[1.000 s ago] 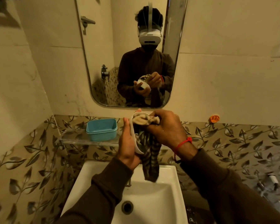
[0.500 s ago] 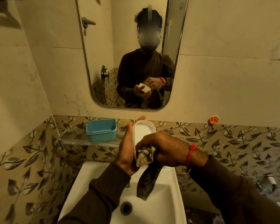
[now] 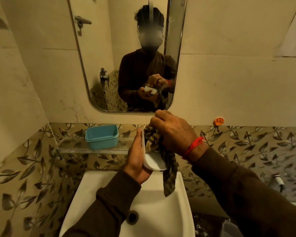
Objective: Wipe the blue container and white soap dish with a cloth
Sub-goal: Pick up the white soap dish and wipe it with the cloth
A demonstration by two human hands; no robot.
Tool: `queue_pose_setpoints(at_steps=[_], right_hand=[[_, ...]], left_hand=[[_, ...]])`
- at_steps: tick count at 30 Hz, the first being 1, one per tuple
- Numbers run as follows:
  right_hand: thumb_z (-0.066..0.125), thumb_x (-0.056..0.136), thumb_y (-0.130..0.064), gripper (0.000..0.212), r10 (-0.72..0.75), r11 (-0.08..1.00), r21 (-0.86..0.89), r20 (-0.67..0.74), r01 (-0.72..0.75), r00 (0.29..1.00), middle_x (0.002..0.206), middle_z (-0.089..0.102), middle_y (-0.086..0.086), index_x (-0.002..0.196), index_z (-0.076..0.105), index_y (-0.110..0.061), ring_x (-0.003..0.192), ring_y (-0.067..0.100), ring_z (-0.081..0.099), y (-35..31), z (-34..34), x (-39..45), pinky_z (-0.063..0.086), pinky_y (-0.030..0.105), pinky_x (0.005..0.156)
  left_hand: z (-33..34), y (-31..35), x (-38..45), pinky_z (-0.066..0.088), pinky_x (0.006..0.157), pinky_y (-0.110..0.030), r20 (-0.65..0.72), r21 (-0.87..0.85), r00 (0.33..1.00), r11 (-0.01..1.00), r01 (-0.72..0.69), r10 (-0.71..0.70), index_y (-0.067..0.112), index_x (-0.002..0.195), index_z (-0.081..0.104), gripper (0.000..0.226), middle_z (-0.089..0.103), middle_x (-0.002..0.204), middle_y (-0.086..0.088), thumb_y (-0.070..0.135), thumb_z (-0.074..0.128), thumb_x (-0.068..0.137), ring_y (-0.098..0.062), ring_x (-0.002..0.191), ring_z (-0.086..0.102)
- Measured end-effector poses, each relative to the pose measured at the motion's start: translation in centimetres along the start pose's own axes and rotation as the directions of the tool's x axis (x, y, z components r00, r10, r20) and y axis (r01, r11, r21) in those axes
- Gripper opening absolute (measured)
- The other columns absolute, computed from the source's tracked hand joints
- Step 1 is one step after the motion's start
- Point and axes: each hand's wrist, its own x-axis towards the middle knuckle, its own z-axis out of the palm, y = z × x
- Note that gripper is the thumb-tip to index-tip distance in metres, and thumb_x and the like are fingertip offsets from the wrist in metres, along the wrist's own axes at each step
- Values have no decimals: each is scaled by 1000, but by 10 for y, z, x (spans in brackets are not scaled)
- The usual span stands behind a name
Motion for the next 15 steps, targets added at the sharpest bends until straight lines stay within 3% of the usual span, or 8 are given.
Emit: queue_pose_setpoints(at_steps=[2, 4, 8, 12, 15], right_hand=[[73, 69, 0, 28, 45, 999, -29, -22, -46, 999, 89, 60, 15, 95, 63, -4, 75, 31, 58, -5, 5, -2, 51, 35, 54], [69, 74, -3, 29, 104, 993, -61, 29, -102, 994, 95, 60, 15, 102, 63, -5, 82, 33, 58, -8, 6, -2, 47, 37, 63], [69, 81, -18, 38, 100, 992, -96, 185, -84, 978, 108, 60, 12, 116, 59, -9, 96, 32, 57, -22, 3, -11, 49, 40, 78], [71, 80, -21, 31, -5, 994, 106, 371, -37, 928, 102, 65, 7, 110, 65, -15, 97, 27, 62, -43, -4, -24, 53, 39, 84], [67, 80, -10, 27, 43, 927, 317, 442, -201, 896, 102, 68, 3, 106, 69, -19, 98, 19, 60, -29, -10, -17, 49, 25, 80]], left_hand=[[-2, 2, 0, 45, 107, -57, -33, 58, 998, 997, -57, 59, 22, 129, 68, 62, 64, 136, -19, 65, 39, 97, -36, 126, 60], [-2, 4, -3, 47, 105, -57, -31, 109, 994, 989, -98, 102, 23, 132, 65, 61, 64, 135, -19, 65, 38, 97, -35, 125, 61], [-6, 4, -8, 59, 83, -49, -14, 131, 987, 979, -158, 161, 31, 133, 63, 59, 70, 127, -14, 66, 40, 92, -30, 113, 70], [-10, 15, -7, 59, 78, -48, 16, 101, 984, 979, -178, 177, 41, 133, 61, 55, 70, 122, -15, 68, 31, 96, -28, 102, 74], [-7, 12, -10, 56, 91, -53, 58, -21, 992, 993, -115, 116, 35, 138, 59, 59, 62, 136, -21, 68, 30, 98, -36, 118, 65]])
